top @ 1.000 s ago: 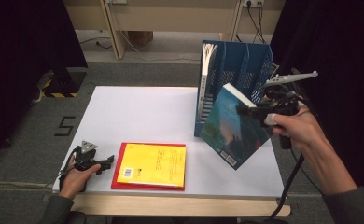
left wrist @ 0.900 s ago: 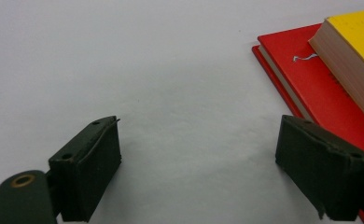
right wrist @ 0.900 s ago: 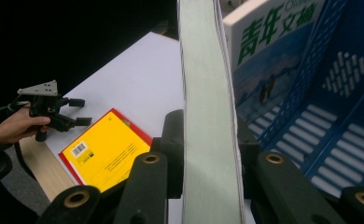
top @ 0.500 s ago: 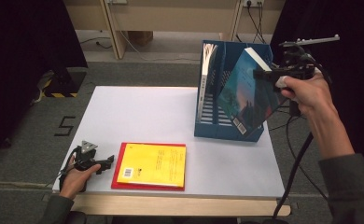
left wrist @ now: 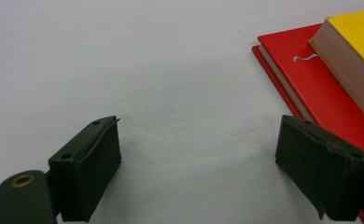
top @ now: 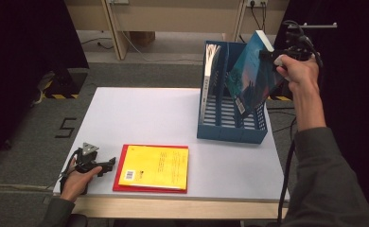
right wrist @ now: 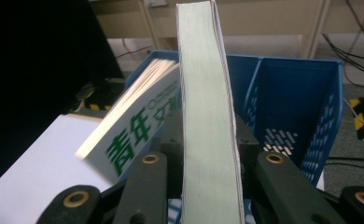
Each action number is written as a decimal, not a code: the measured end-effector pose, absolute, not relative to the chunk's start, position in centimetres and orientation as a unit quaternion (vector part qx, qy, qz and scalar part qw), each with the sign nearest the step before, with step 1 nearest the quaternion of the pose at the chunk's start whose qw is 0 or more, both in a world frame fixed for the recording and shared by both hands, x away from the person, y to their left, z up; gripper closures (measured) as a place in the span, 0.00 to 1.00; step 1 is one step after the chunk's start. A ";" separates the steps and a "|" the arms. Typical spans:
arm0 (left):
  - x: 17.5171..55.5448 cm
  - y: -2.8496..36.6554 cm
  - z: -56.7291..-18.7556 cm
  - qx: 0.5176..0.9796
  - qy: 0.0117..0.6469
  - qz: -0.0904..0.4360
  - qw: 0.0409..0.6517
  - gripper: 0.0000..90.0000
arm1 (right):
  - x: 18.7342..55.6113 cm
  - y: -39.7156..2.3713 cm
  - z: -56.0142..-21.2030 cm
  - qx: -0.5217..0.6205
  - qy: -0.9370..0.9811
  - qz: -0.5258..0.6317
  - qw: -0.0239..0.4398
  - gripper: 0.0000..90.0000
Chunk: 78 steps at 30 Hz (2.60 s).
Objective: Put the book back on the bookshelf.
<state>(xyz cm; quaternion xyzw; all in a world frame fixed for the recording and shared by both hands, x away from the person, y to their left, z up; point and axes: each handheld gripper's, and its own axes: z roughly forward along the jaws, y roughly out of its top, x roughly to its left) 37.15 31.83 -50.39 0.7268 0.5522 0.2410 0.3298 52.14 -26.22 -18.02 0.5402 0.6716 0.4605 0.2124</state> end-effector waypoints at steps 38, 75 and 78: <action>37.1 31.8 -50.4 0.726 0.550 0.244 0.333 0.15 | 61.7 -22.0 -28.5 0.621 0.633 0.436 0.154 0.75; 37.1 31.8 -50.4 0.727 0.551 0.242 0.332 0.15 | 55.5 -20.7 -29.1 0.530 0.693 0.468 0.141 0.63; 37.2 31.9 -50.4 0.728 0.550 0.241 0.331 0.15 | 54.7 -21.2 -29.0 0.526 0.695 0.466 0.153 0.53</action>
